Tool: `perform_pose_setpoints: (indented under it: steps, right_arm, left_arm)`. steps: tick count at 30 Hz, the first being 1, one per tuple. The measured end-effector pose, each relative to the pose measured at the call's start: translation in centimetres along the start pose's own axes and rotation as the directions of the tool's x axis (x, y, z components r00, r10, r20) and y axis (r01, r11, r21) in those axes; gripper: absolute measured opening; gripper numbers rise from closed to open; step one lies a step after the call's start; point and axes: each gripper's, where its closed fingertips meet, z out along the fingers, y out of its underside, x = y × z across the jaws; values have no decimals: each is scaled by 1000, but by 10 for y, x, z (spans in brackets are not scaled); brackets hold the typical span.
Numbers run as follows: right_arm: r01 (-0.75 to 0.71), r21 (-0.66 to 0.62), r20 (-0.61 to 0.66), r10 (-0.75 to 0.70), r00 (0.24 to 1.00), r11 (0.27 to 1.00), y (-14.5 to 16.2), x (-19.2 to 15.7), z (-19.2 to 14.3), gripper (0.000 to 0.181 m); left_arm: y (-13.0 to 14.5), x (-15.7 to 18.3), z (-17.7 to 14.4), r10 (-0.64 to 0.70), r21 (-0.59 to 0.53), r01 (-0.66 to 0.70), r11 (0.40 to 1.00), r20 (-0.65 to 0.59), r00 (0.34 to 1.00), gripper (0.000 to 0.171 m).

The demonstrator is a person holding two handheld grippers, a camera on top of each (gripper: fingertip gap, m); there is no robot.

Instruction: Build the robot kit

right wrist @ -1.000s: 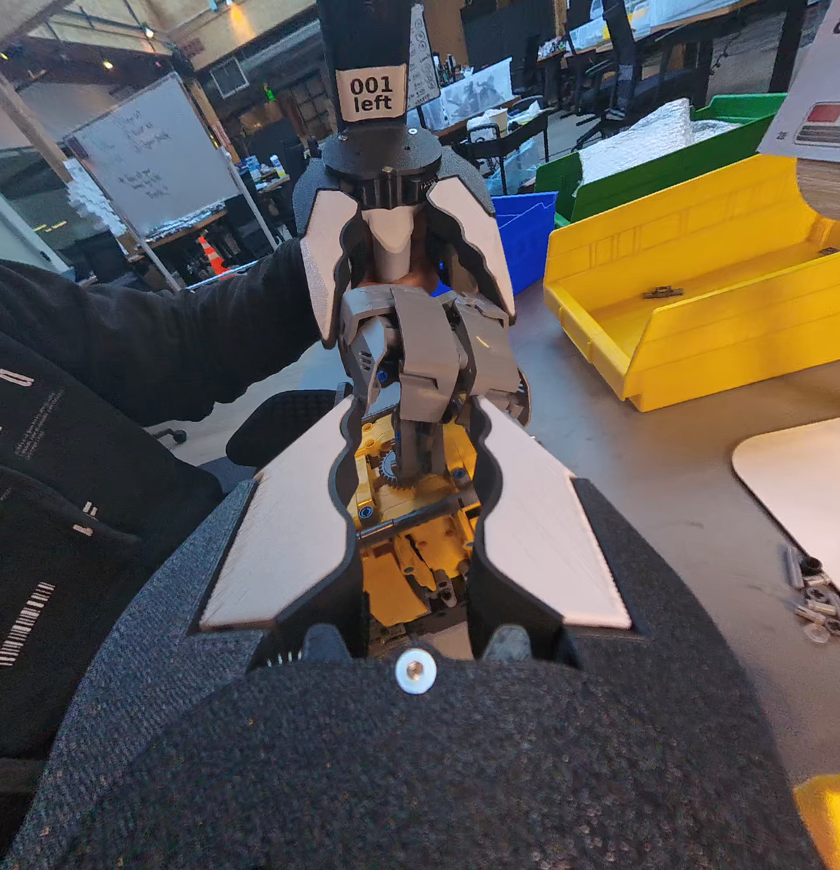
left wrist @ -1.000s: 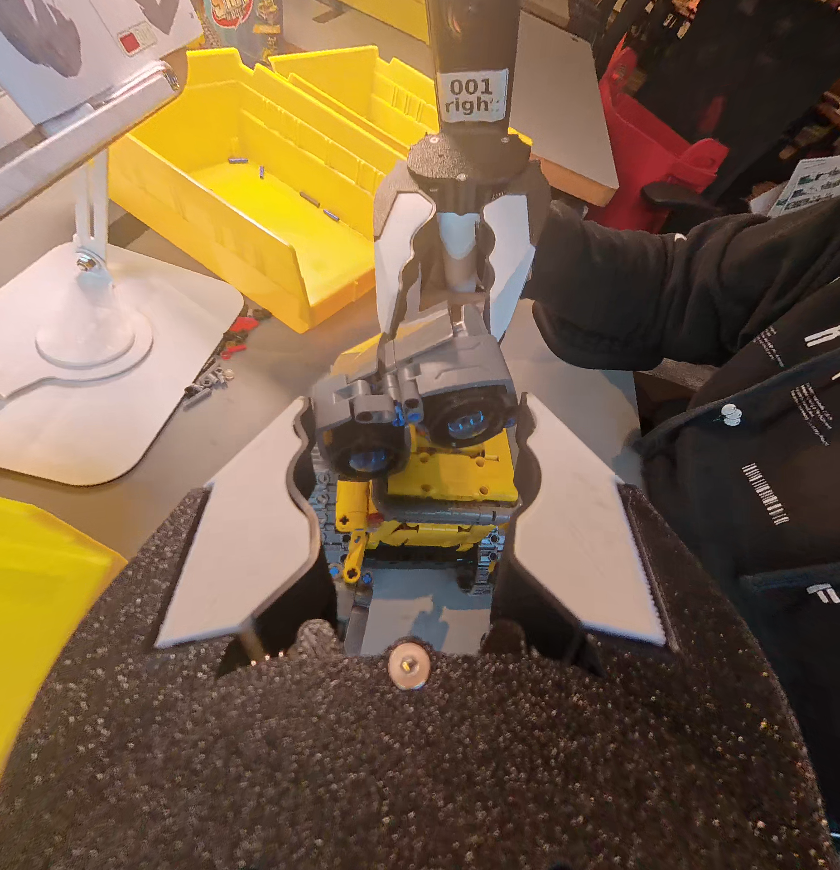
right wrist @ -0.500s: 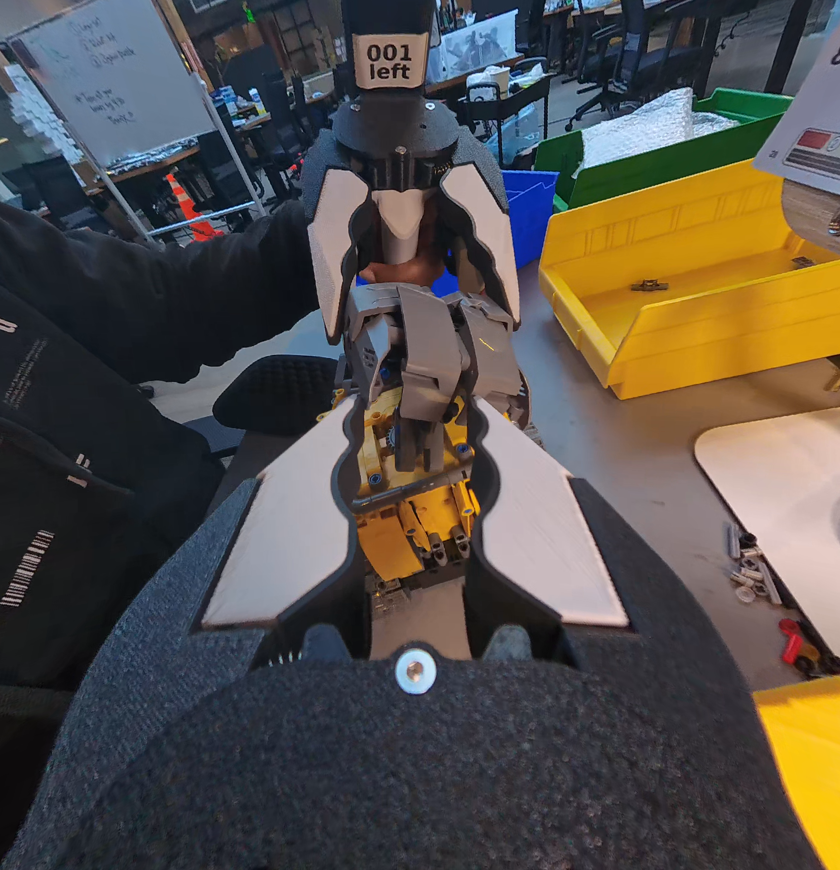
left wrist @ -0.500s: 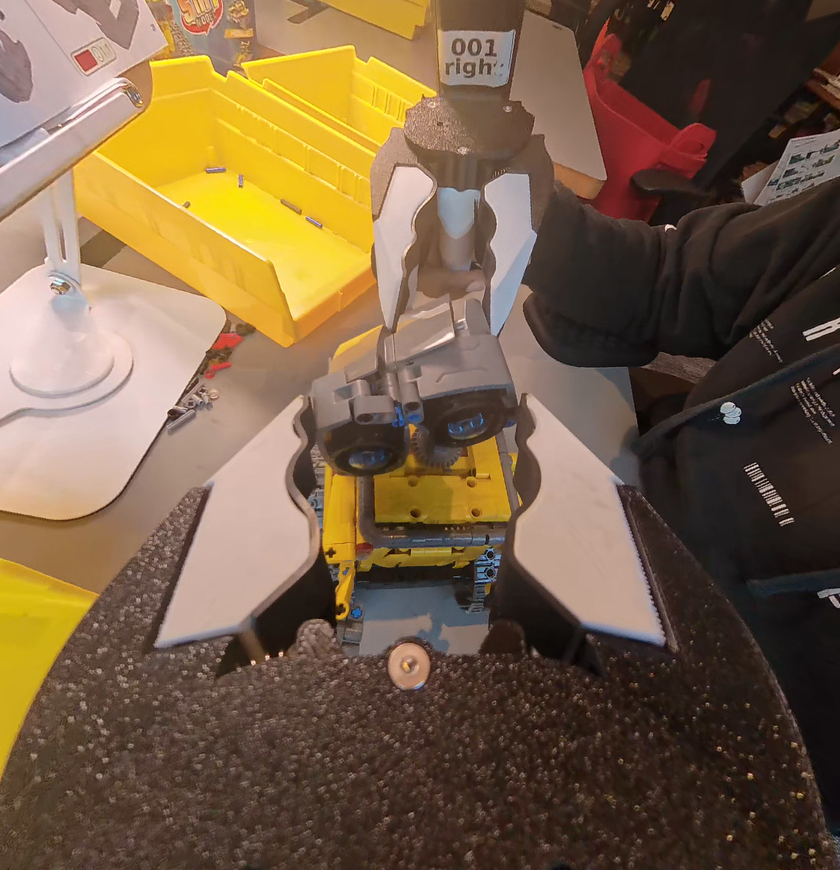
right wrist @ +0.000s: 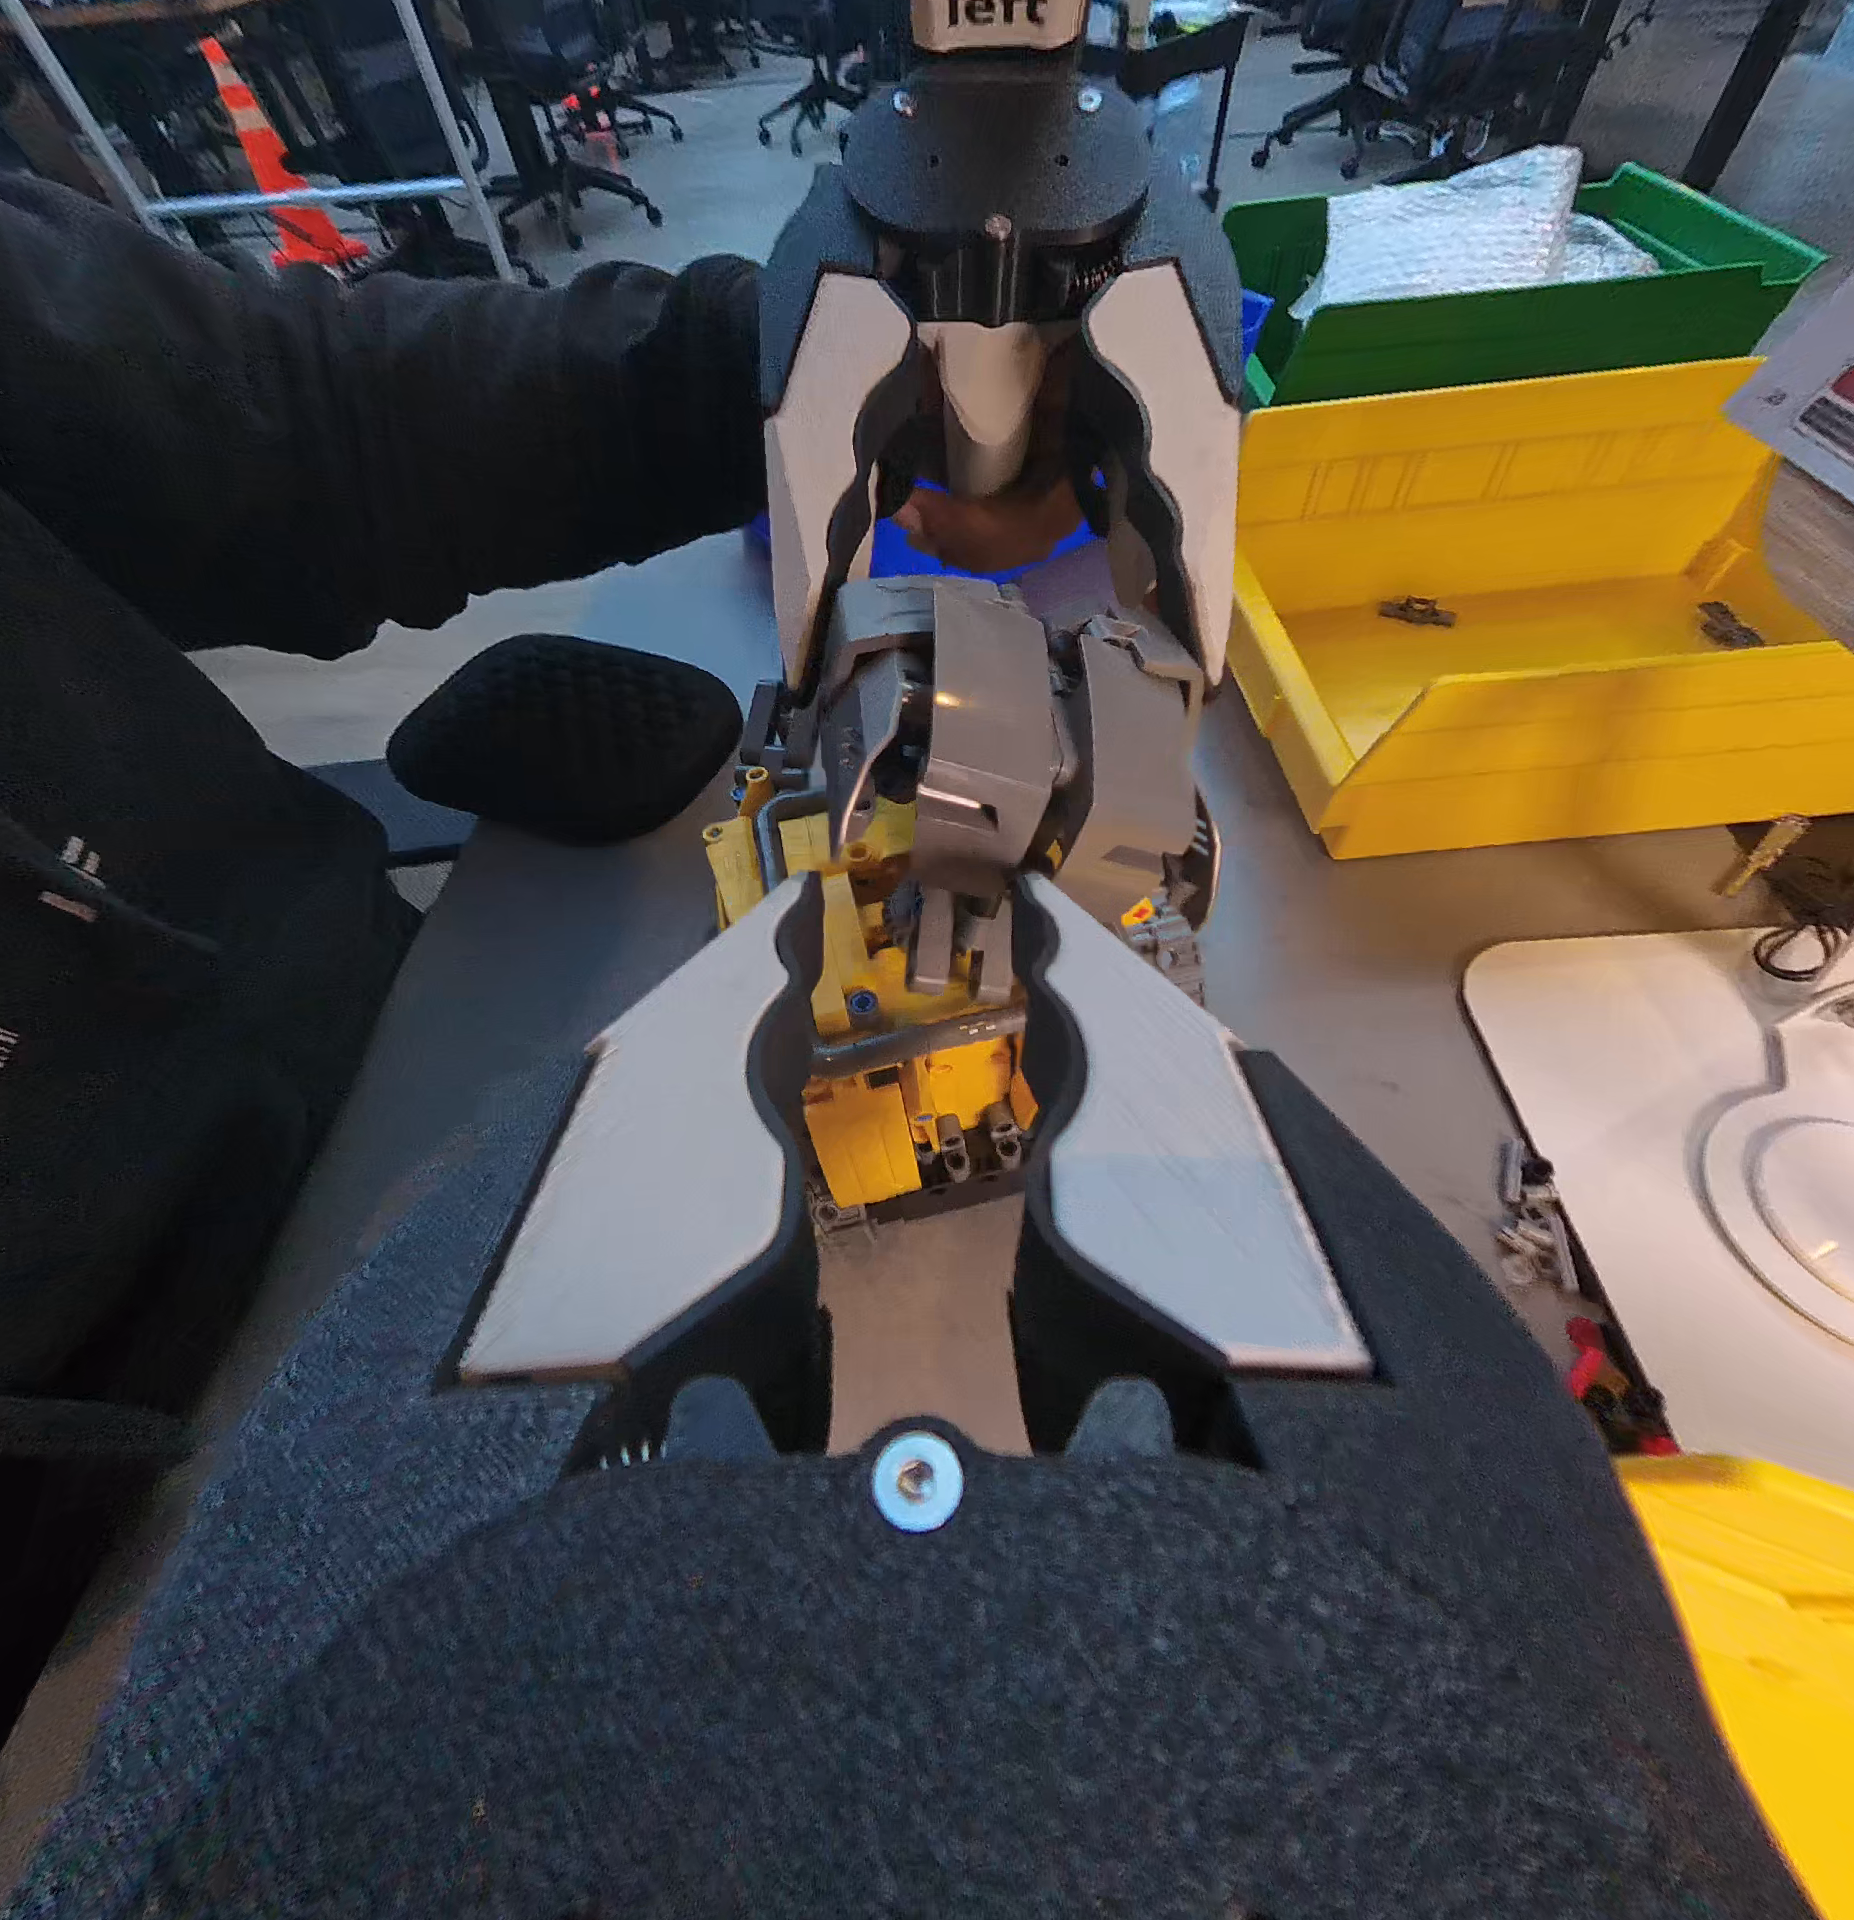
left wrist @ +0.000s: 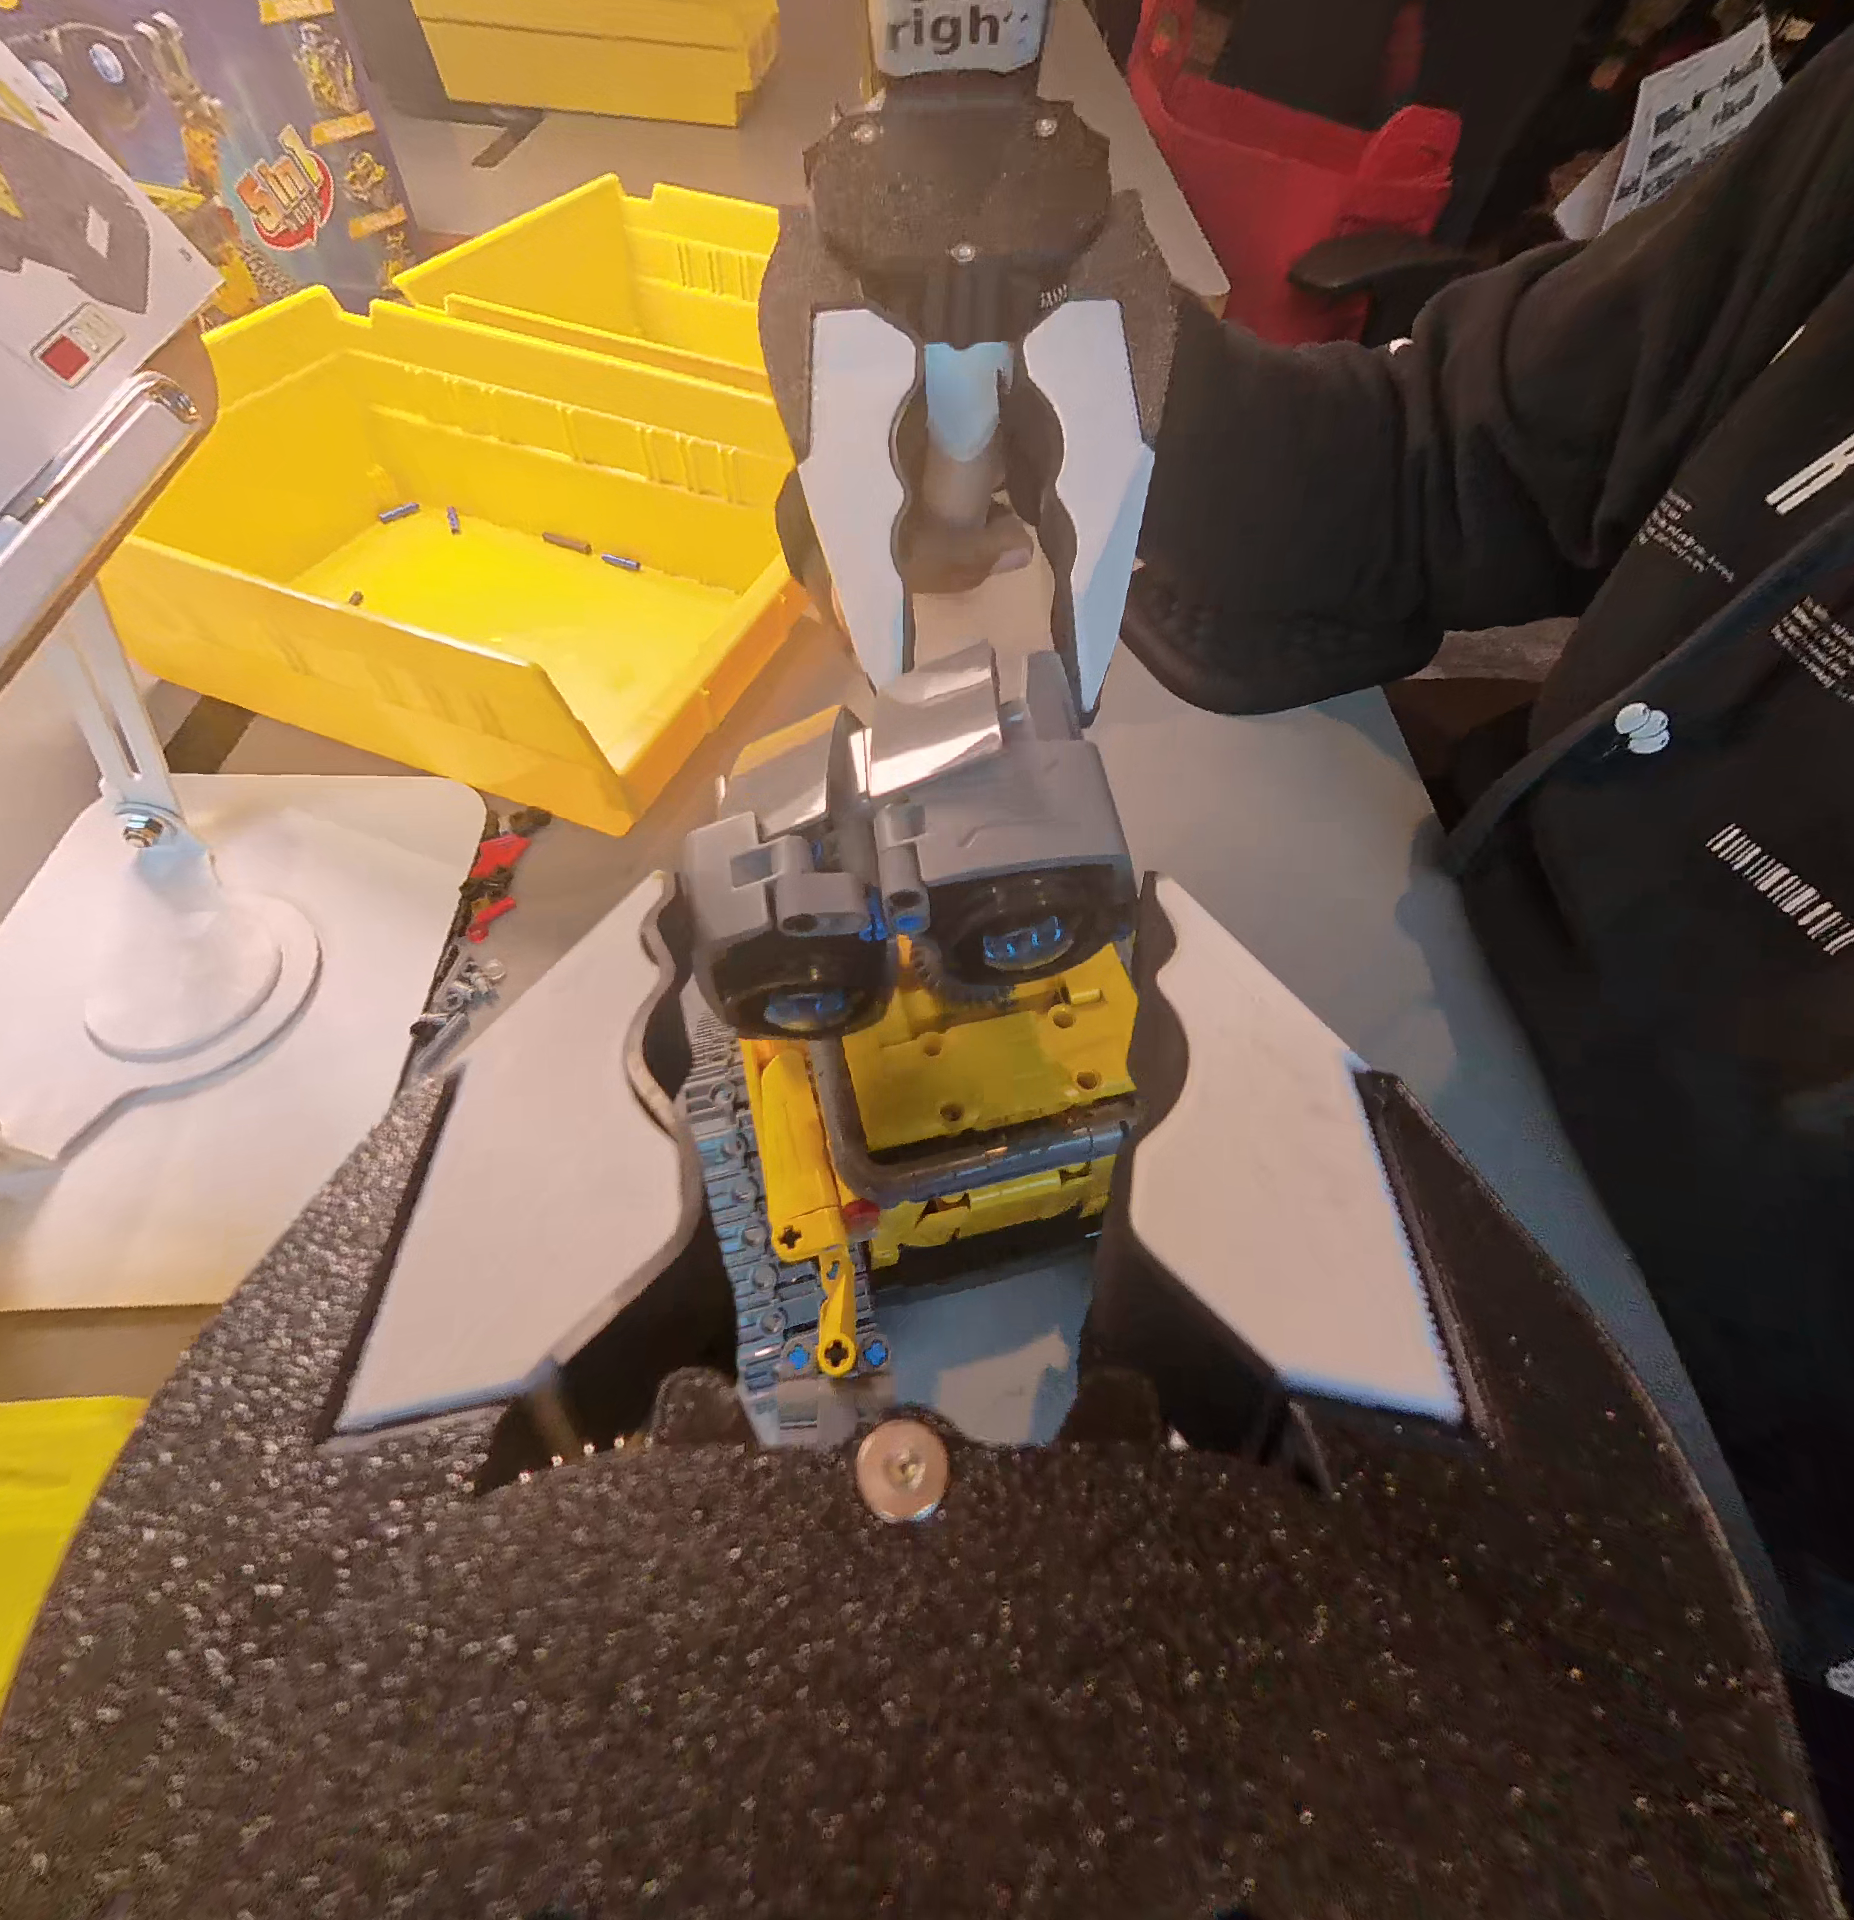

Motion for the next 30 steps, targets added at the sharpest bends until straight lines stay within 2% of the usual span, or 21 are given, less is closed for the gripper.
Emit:
perform_pose_setpoints:
  steps: [5, 9, 12, 13, 19, 23, 26, 30]
  right_arm:
    - [33, -155, -49, -41, 998, 987, 16, -6, 5, 33]
    - [-7, -206, -73, -8, 997, 978, 25, -9, 24, 29]
    - [-22, -190, -137, -5, 991, 981, 26, 2, 30, 12]
    - [-32, -190, -155, 2, 988, 981, 26, 6, 29, 12]
    - [-15, -225, -158, -21, 987, 974, 30, 4, 32, 19]
    - [-61, -218, -197, 17, 980, 974, 30, 6, 38, 39]
    - [-38, -212, -243, -15, 970, 977, 28, 12, 40, 35]
    - [-36, -216, -234, -16, 972, 976, 29, 15, 33, 21]
  left_arm:
    - [0, -5, -13, -2, 27, 0, 1000, 48, 999, 84]
    - [3, -5, -17, -20, 38, 17, 999, 67, 998, 84]
    - [5, -6, -18, -47, 45, 44, 998, 75, 996, 84]
    - [5, -5, -19, -46, 47, 43, 998, 77, 996, 84]
    - [3, -4, -19, -36, 74, 28, 997, 103, 994, 84]
    - [-6, -5, -24, -46, 121, 31, 992, 119, 992, 84]
    - [-13, -7, -30, -41, 147, 21, 989, 134, 990, 84]
    - [-20, -7, -35, -47, 182, 23, 983, 131, 990, 83]
